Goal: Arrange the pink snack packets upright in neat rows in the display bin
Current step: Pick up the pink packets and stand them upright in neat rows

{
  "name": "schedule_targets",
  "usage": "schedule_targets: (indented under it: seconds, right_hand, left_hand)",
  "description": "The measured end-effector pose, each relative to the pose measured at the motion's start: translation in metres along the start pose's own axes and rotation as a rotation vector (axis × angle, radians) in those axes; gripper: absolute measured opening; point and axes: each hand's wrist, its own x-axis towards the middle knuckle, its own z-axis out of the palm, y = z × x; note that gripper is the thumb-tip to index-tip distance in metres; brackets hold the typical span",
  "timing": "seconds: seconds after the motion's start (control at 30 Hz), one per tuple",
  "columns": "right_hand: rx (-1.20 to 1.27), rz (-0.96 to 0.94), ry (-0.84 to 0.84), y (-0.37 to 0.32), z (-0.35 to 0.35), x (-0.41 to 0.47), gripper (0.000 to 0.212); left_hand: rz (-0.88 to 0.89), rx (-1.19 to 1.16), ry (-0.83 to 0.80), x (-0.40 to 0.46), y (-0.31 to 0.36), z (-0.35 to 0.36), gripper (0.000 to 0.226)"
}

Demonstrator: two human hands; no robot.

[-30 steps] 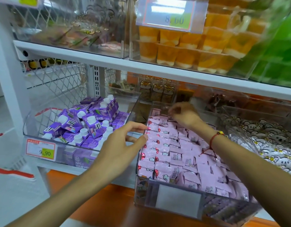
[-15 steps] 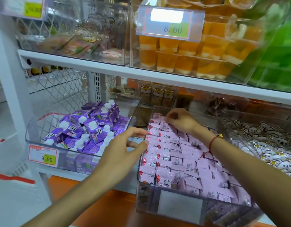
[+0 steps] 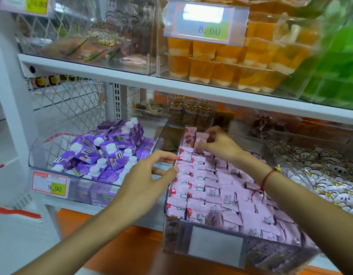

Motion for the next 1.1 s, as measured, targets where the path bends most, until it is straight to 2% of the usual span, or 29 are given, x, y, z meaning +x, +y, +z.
schedule_targets:
  seconds: [0.07, 0.17, 0.23, 0.3, 0.43, 0.5, 0.57, 0.67, 0.73, 0.8, 0.87, 0.97, 1.03, 1.1]
  right_hand:
    - [-0.084, 0.0, -0.04, -0.001, -0.004, 0.002, 0.059]
    - [-0.042, -0.073, 0.048, 0.0, -0.004, 0.007, 0.048]
    - [0.161, -0.074, 0.095, 0.003, 0.0, 0.005, 0.042]
    - [0.464, -0.042, 0.112, 0.007, 0.002, 0.002, 0.036]
    - [0.888, 0.064, 0.076, 0.013, -0.006, -0.002, 0.037]
    - [0.961, 0.089, 0.001, 0.011, -0.012, -0.005, 0.035]
    - [0.9, 0.073, -0.012, 0.008, -0.014, -0.009, 0.031]
    - [0.972, 0.045, 0.122, 0.001, -0.015, -0.019, 0.031]
    - [1.108, 0.111, 0.22, -0.006, -0.015, -0.03, 0.028]
    - [1.18, 0.192, 0.241, -0.01, -0.016, -0.045, 0.021]
    - [1.229, 0.228, 0.143, -0.014, -0.013, -0.064, 0.018]
    - [1.24, 0.219, -0.053, -0.022, 0.0, -0.089, 0.018]
    - [1.269, 0.195, -0.157, -0.028, 0.004, -0.101, 0.016]
    - [1.241, 0.187, -0.202, -0.033, 0.005, -0.107, 0.018]
  left_hand:
    - [0.002, -0.003, 0.002, 0.0, 0.0, 0.0, 0.015]
    - [0.002, 0.005, -0.004, -0.001, 0.001, -0.001, 0.016]
    - [0.004, 0.009, -0.01, -0.001, 0.001, -0.002, 0.016]
    - [0.009, 0.01, -0.011, -0.001, 0.0, -0.002, 0.016]
    - [0.015, 0.002, -0.008, 0.001, -0.001, -0.001, 0.015]
    - [0.012, -0.002, -0.003, 0.002, -0.002, -0.001, 0.015]
    - [0.015, -0.006, -0.007, 0.002, -0.002, -0.001, 0.015]
    - [0.024, -0.014, -0.011, 0.002, -0.002, -0.001, 0.016]
    - [0.033, 0.003, 0.016, 0.001, -0.004, 0.0, 0.017]
    - [0.082, 0.06, 0.085, 0.001, -0.006, 0.0, 0.025]
    - [0.223, 0.149, 0.144, -0.001, -0.004, 0.001, 0.043]
    - [0.456, 0.259, 0.11, -0.001, 0.002, 0.001, 0.063]
    - [0.538, 0.295, 0.104, -0.001, 0.005, 0.003, 0.053]
    - [0.547, 0.27, 0.143, -0.003, 0.007, 0.003, 0.041]
